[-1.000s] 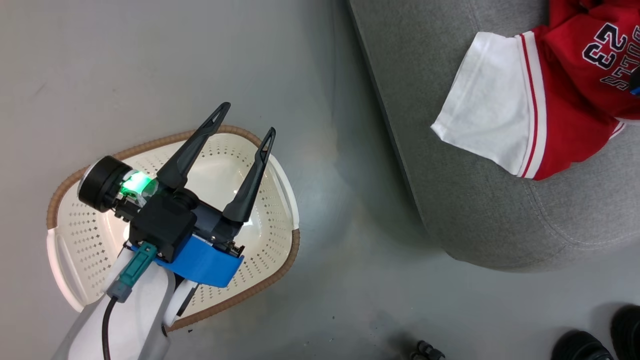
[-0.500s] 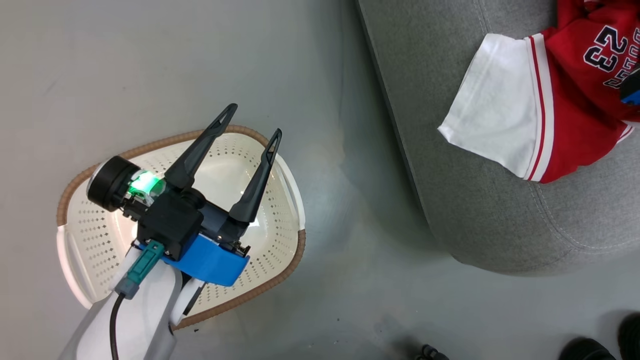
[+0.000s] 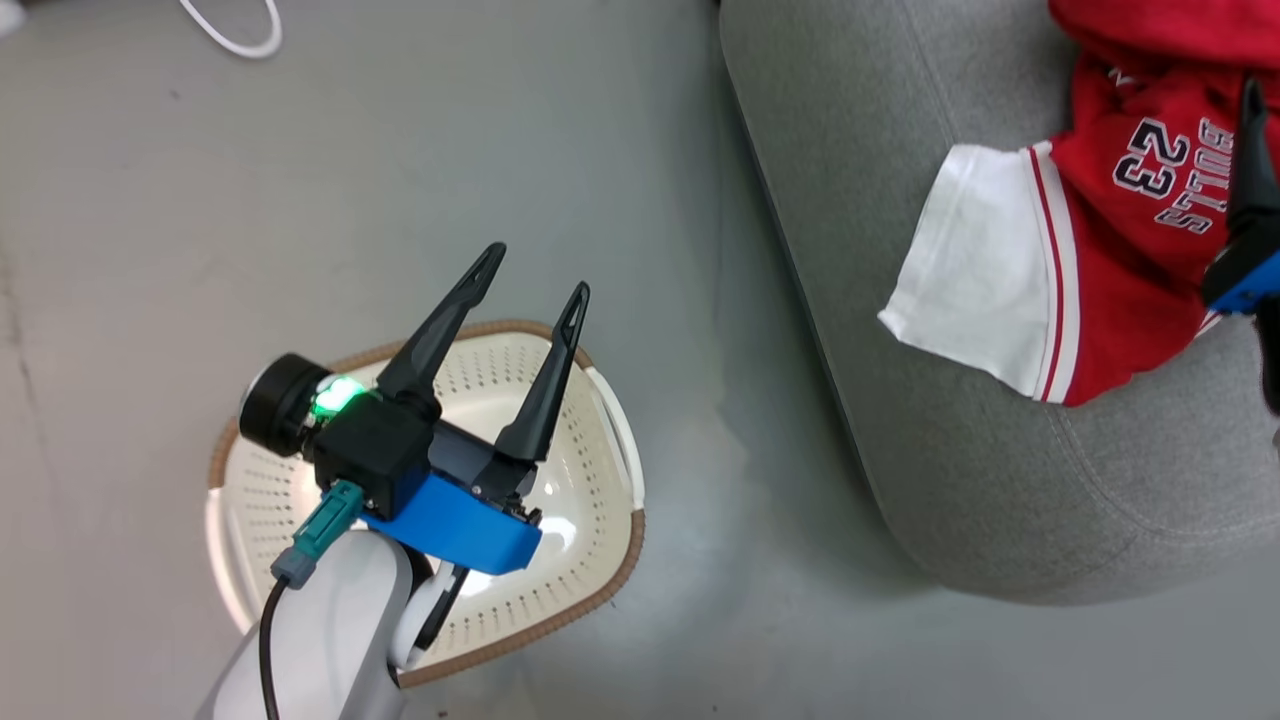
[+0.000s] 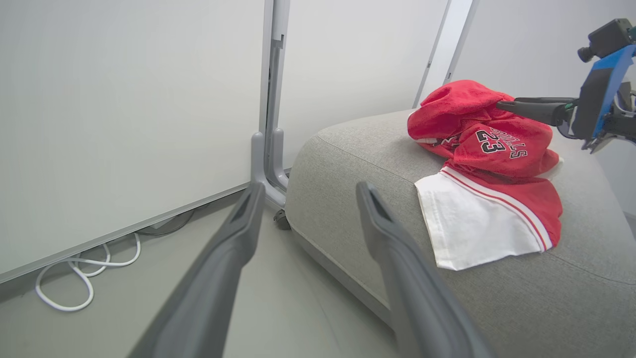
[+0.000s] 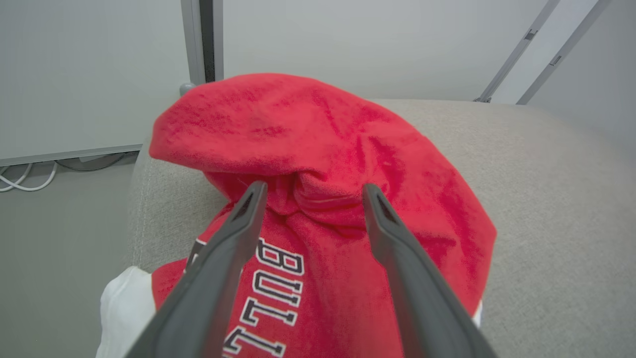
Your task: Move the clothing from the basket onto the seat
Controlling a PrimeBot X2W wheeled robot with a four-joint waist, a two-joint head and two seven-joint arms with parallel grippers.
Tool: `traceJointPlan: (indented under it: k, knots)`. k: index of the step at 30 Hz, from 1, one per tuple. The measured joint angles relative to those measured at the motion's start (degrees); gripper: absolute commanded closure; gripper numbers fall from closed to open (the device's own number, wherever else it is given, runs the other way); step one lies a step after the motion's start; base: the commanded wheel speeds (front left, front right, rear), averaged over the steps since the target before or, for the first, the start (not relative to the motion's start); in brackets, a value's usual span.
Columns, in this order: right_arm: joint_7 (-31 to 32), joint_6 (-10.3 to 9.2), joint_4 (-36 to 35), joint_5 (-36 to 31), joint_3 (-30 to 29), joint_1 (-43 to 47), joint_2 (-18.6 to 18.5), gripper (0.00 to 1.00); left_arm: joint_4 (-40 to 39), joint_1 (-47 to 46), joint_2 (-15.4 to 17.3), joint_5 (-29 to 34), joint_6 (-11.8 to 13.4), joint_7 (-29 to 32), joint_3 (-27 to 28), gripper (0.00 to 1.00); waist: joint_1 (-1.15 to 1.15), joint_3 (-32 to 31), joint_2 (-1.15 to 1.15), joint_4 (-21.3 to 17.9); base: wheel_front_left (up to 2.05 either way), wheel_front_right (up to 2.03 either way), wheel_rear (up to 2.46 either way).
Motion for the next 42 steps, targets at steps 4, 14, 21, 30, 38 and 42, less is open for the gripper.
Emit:
traceJointPlan:
  k: [4,14,21,30,38,42]
  knots:
    - [0.0,0.00,-2.6,-0.2,1.3,4.3,-0.2,0.00,1.0,2.4,-1.7,-0.7,0.0,0.0,1.7,0.00,0.00,-3.8,0.00,1.3,0.00,0.00,0.00]
    - [0.0,0.00,-13.3,1.3,4.7,17.5,0.6,0.00,3.6,8.9,-6.4,-1.6,-0.1,0.0,8.0,0.00,-0.01,-13.6,0.00,5.6,0.00,0.00,0.00]
    - [0.5,0.00,-21.9,1.3,5.3,27.7,4.3,0.00,6.1,12.8,-8.1,-1.4,-0.1,0.0,12.3,0.00,-0.01,-19.9,0.00,9.2,0.00,0.00,0.00]
    - [6.1,0.00,-36.3,-0.5,7.3,40.5,8.7,0.00,9.8,16.8,-8.3,-1.5,-0.3,-0.1,15.3,0.00,-0.01,-27.7,0.00,14.5,0.00,0.00,0.00]
    - [10.0,0.00,-44.4,-0.8,7.2,47.4,10.9,0.00,12.6,18.8,-7.8,-2.1,-0.3,-0.1,18.3,0.00,-0.01,-31.1,0.00,16.9,0.00,0.00,0.00]
    - [10.9,0.00,-46.8,-0.8,6.7,49.5,12.1,0.00,13.2,19.4,-7.7,-2.2,-0.3,-0.1,18.7,0.00,-0.01,-31.5,0.00,17.3,0.00,0.00,0.00]
